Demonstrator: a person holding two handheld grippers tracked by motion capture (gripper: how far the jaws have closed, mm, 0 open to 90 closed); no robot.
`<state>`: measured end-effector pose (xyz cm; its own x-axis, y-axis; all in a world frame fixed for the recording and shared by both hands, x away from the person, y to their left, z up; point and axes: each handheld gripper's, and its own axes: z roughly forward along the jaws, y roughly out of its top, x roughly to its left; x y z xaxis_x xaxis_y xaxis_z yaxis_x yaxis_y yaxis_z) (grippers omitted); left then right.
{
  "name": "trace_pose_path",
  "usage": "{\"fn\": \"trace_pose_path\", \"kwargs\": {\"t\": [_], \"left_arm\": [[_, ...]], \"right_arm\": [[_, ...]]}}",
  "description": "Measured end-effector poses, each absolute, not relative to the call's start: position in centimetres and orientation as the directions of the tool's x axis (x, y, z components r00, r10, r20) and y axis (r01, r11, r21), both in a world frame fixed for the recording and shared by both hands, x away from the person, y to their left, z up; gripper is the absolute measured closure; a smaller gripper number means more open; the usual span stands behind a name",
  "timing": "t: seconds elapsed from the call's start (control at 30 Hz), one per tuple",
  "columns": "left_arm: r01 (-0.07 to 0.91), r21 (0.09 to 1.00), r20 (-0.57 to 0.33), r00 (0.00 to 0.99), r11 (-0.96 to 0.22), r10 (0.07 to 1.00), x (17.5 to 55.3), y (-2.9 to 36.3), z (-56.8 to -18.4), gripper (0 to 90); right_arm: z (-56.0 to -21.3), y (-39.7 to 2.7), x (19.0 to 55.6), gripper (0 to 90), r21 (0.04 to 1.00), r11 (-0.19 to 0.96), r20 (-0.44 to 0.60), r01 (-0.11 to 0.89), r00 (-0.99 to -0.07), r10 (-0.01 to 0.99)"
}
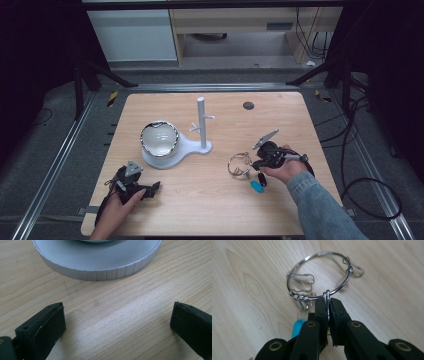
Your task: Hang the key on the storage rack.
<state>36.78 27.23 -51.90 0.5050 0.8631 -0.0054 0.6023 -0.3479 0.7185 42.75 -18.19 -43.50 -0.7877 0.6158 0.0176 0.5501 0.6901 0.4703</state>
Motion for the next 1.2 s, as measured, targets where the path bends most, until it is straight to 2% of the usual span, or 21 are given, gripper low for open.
{"fn": "trace_pose_path", "kwargs": {"t": [0.1, 0.57, 0.6, 1.2], "left_arm": [[0.602, 0.719, -0.006, 0.505, -0.348, 0.863, 36.8, 27.2, -51.9, 0.0], [0.602, 0.718, -0.006, 0.505, -0.348, 0.863, 36.8, 27.2, -51.9, 0.0], [0.602, 0.718, -0.006, 0.505, -0.348, 0.863, 36.8, 27.2, -51.9, 0.0], [0.602, 0.719, -0.006, 0.505, -0.348, 0.863, 36.8, 27.2, -51.9, 0.0]], "right_arm": [[-41.5, -17.7, 43.0, 85.3, 0.499, 0.689, 0.017, 0.525, -0.801, 0.598], [-37.0, -16.0, 44.2, 85.5, 0.514, 0.722, -0.039, 0.463, -0.828, 0.559], [-36.8, -16.0, 44.2, 88.2, 0.515, 0.725, -0.04, 0.458, -0.831, 0.554], [-36.1, -15.5, 44.7, 88.5, 0.499, 0.741, -0.044, 0.45, -0.84, 0.54]]}}
